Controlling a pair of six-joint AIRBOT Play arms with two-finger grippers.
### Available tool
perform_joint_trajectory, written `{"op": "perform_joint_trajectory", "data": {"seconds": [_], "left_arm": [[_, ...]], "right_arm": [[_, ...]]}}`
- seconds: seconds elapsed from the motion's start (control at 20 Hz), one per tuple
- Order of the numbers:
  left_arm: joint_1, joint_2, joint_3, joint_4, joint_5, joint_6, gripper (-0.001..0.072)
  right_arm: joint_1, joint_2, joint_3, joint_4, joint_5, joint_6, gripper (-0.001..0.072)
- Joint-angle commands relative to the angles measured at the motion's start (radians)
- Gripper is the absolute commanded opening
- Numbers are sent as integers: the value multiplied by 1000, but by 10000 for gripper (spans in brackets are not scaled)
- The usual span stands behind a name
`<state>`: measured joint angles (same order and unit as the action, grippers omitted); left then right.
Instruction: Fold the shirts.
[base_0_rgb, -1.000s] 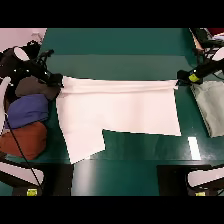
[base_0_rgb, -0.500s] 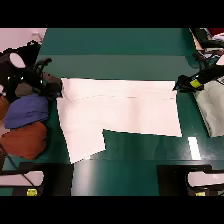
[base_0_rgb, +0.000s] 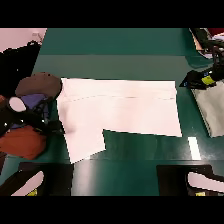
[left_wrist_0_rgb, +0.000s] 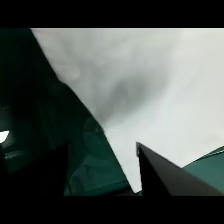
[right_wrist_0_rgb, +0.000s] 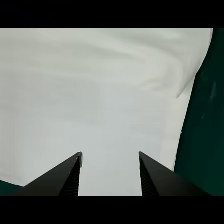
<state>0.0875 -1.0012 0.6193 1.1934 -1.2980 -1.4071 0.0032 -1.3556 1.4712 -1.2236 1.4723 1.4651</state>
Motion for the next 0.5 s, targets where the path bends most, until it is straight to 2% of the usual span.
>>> {"op": "perform_joint_trajectory", "data": {"seconds": [0.0,0.2,0.3,0.35,0.4,0.45], "left_arm": [[0,40,-108,-82,93,-7,482],[-1,40,-156,-251,187,59,481],[-1,40,-167,-264,191,62,476],[-1,40,-167,-263,178,62,214],[-1,40,-167,-266,162,71,35],[-1,40,-166,-267,145,74,24]], "right_arm": [[1,32,0,0,7,-2,415],[1,38,-1,0,35,-2,416],[1,38,-1,0,57,-2,416],[-1,38,-1,-2,71,-2,415],[-5,39,-1,-2,85,-2,416],[-14,45,-6,-1,100,-2,416]]}}
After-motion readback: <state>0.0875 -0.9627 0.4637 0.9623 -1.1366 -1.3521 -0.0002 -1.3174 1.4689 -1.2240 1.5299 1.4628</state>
